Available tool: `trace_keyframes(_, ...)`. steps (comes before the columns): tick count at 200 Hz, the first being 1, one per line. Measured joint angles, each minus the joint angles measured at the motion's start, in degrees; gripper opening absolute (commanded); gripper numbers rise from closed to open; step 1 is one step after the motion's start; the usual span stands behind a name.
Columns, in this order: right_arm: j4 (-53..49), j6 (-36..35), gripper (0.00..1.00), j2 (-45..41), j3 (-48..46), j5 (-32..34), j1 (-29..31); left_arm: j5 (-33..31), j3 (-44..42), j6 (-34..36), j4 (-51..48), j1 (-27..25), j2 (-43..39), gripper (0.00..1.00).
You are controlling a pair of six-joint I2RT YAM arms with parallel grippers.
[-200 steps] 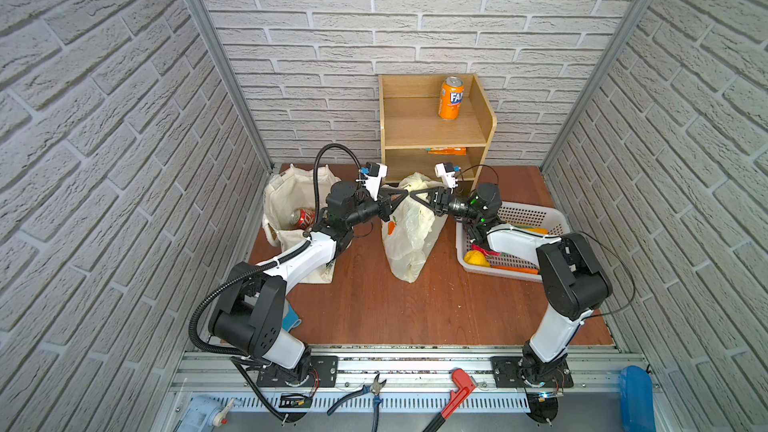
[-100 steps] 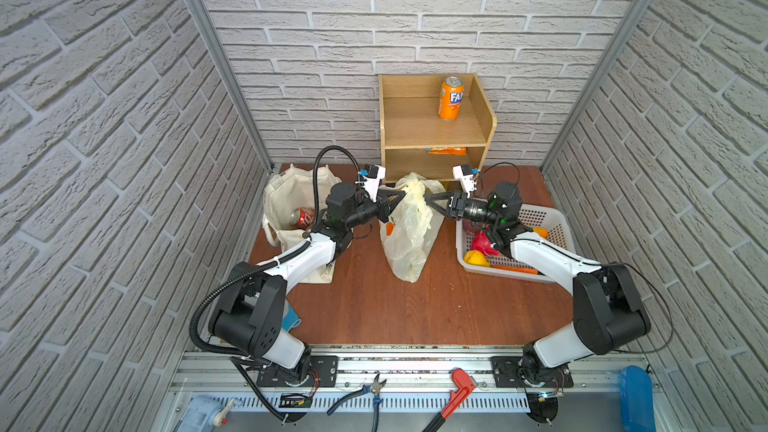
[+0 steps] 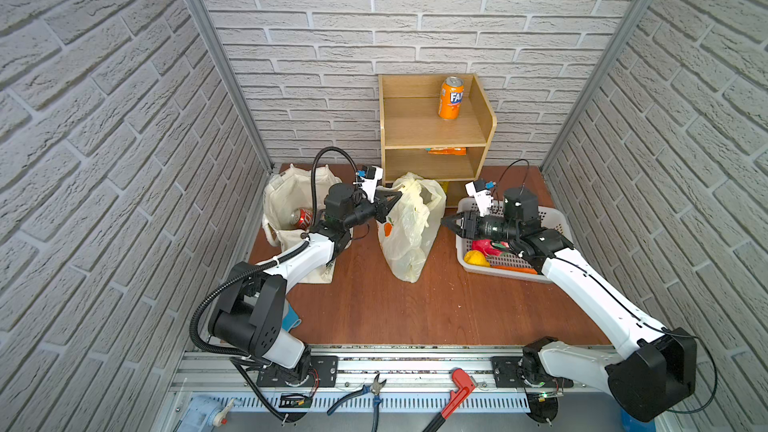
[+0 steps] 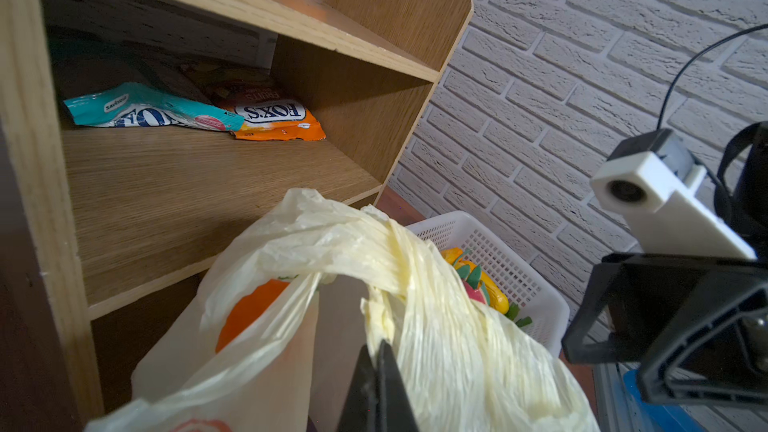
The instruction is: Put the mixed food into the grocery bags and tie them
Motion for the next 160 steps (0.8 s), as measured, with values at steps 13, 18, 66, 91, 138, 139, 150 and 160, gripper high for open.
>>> trace_keyframes(13,-3.93,-2.03,0.43,0.37,0.31,2.8,2.01,0.0,0.0,0.02,-0.07,0.07,0.0,0.0)
trace_keyframes(18,-5.09,-2.64,0.43,0.61,0.55,3.8,2.73,0.02,0.0,0.02,-0.09,0.09,0.0,0.0)
trace_keyframes(66,-9.68,-6.03,0.44,5.03,5.86,9.62,7.54,0.09,0.0,0.07,-0.17,0.11,0.0,0.0)
trace_keyframes(91,-9.77,-7.21,0.45,7.67,8.66,11.69,9.03,0.11,0.0,0.07,-0.17,0.11,0.0,0.0)
trace_keyframes(138,-10.01,-8.83,0.45,12.28,13.11,14.16,11.34,0.33,0.0,0.07,-0.17,0.11,0.0,0.0)
trace_keyframes(139,-10.01,-8.83,0.45,12.33,13.16,14.21,11.37,0.33,0.0,0.07,-0.17,0.11,0.0,0.0)
trace_keyframes(150,-10.08,-8.92,0.45,13.0,13.92,14.58,11.65,0.35,0.0,0.04,-0.17,0.11,0.0,0.0)
trace_keyframes(160,-10.19,-8.96,0.44,13.62,14.71,14.95,11.87,0.42,0.0,0.04,-0.17,0.11,0.0,0.0)
